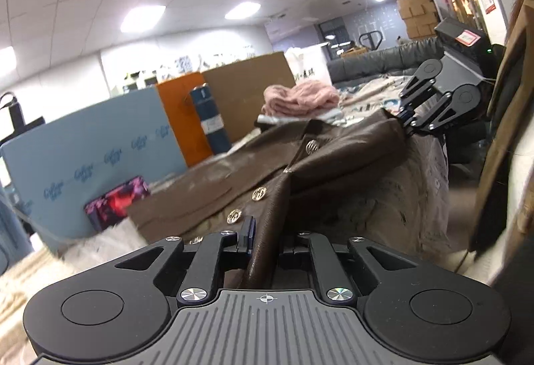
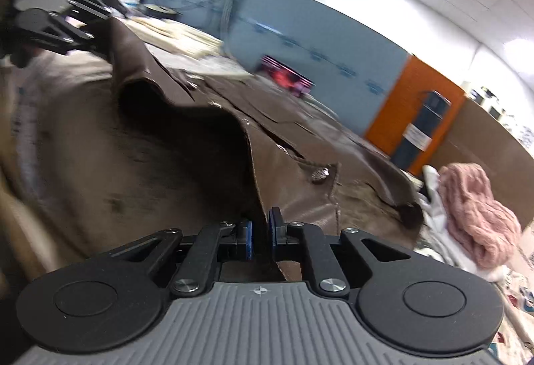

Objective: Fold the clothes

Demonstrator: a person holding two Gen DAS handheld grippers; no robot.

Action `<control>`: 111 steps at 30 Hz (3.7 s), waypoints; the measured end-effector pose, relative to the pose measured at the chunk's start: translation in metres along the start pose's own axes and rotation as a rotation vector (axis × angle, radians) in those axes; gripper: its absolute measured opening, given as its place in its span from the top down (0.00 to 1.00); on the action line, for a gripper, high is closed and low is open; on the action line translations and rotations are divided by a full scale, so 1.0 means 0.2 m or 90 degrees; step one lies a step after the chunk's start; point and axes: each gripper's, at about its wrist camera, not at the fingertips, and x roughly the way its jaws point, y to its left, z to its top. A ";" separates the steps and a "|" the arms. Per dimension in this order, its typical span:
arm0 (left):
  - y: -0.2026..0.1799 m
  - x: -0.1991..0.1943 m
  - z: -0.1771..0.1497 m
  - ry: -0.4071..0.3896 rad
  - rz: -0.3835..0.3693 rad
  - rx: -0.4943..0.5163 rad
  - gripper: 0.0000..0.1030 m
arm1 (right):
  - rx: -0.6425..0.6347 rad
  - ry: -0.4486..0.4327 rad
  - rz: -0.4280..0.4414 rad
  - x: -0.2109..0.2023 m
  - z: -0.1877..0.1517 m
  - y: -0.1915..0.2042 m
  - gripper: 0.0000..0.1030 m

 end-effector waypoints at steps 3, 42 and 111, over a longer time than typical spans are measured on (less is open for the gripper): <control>-0.02 0.04 -0.04 0.060 -0.008 0.029 0.72 | 0.013 0.029 0.004 0.02 -0.03 0.03 0.63; 0.53 0.90 0.18 0.123 -0.018 0.131 1.00 | 0.702 -0.162 -0.005 0.66 -0.17 -1.17 0.05; 0.83 0.76 0.08 0.058 0.172 -0.272 0.12 | 0.339 -0.060 -0.001 0.63 0.24 -0.84 0.03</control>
